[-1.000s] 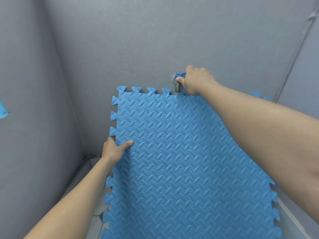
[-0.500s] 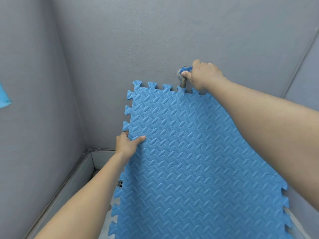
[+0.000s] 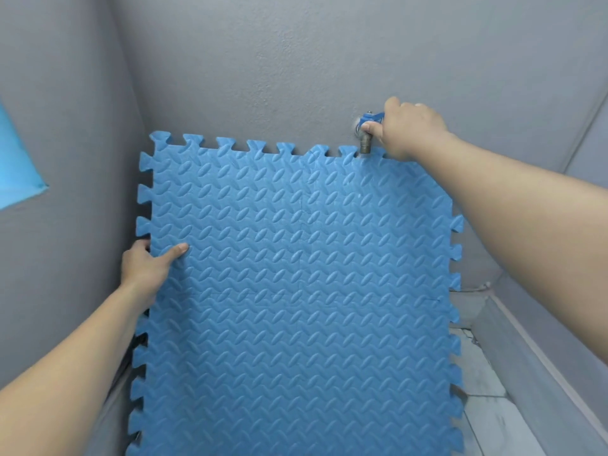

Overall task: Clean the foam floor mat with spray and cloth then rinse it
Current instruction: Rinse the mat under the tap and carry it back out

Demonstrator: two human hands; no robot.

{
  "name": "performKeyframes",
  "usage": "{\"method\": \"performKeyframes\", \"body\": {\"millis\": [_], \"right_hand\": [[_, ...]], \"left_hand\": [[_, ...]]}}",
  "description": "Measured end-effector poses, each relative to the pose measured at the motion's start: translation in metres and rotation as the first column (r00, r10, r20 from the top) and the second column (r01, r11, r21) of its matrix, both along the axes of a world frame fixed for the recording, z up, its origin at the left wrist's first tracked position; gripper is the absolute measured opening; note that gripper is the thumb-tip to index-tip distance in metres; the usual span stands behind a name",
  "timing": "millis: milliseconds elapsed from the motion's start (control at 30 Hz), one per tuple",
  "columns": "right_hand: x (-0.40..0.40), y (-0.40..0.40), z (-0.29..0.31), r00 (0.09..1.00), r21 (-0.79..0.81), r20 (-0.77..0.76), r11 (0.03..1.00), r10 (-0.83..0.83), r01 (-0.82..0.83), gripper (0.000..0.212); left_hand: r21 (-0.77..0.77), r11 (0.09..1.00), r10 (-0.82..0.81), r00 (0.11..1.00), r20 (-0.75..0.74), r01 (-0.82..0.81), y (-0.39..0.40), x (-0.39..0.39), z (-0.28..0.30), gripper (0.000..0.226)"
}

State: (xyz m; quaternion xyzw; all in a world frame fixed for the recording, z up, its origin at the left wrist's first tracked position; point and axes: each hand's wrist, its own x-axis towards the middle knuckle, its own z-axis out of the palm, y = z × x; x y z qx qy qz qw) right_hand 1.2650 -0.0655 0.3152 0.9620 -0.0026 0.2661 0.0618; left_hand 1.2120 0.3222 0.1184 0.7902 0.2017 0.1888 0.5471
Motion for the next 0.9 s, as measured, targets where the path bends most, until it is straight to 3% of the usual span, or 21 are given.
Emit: {"method": "performKeyframes", "body": {"millis": [67, 267, 367, 433, 467, 533, 600, 667, 733, 800, 833, 900], "right_hand": [[0.001, 0.001, -0.001, 1.000, -0.001, 0.002, 1.000, 0.001, -0.001, 0.064], [-0.003, 0.005, -0.003, 0.999, 0.066, 0.040, 0.998, 0.001, -0.004, 0.063], [-0.007, -0.001, -0.033, 0.951, 0.224, 0.298, 0.961, 0.089, -0.160, 0.058], [-0.017, -0.015, -0.079, 0.872, 0.406, 0.489, 0.884, 0.003, -0.231, 0.060], [-0.021, -0.024, -0.109, 0.869, 0.525, 0.484, 0.828, -0.103, -0.194, 0.062], [-0.027, -0.038, -0.166, 0.905, 0.695, 0.287, 0.718, -0.313, 0.028, 0.064], [-0.021, -0.037, -0.198, 0.903, 0.717, 0.145, 0.672, -0.404, 0.185, 0.064], [-0.012, -0.017, -0.201, 0.888, 0.703, 0.150, 0.679, -0.435, 0.213, 0.065], [-0.006, 0.016, -0.199, 0.915, 0.593, 0.222, 0.791, -0.338, 0.149, 0.065], [-0.009, 0.062, -0.214, 0.965, 0.311, 0.263, 0.947, -0.004, -0.081, 0.061], [-0.014, 0.087, -0.229, 0.952, 0.147, 0.242, 0.963, 0.187, -0.226, 0.059], [-0.032, 0.133, -0.263, 0.881, -0.081, 0.173, 0.897, 0.441, -0.434, 0.057]], "left_hand": [[-0.004, 1.000, -0.001, 1.000, -0.009, 0.001, 0.000, 0.001, -0.002, 0.076], [-0.038, 0.994, -0.106, 0.994, 0.022, 0.107, -0.061, 0.005, -0.003, 0.059], [-0.027, 0.989, -0.146, 0.989, -0.015, 0.146, -0.098, 0.012, -0.011, 0.070], [-0.009, 0.989, -0.150, 0.988, -0.025, 0.150, -0.109, 0.013, -0.015, 0.070], [-0.001, 0.989, -0.149, 0.989, -0.022, 0.149, -0.110, 0.014, -0.018, 0.070], [0.005, 0.987, -0.159, 0.987, -0.023, 0.159, -0.108, 0.014, -0.021, 0.075], [0.016, 0.985, -0.169, 0.985, -0.027, 0.169, -0.103, 0.012, -0.022, 0.084], [0.007, 0.987, -0.158, 0.987, -0.027, 0.158, -0.095, 0.009, -0.025, 0.082], [0.025, 0.990, -0.139, 0.990, -0.026, 0.140, -0.087, 0.004, -0.029, 0.073], [0.048, 0.992, -0.119, 0.992, -0.041, 0.121, -0.077, 0.003, -0.034, 0.071], [0.043, 0.993, -0.109, 0.993, -0.045, 0.111, -0.073, 0.001, -0.035, 0.071], [0.026, 0.995, -0.091, 0.995, -0.036, 0.092, -0.066, 0.000, -0.036, 0.066]]}}
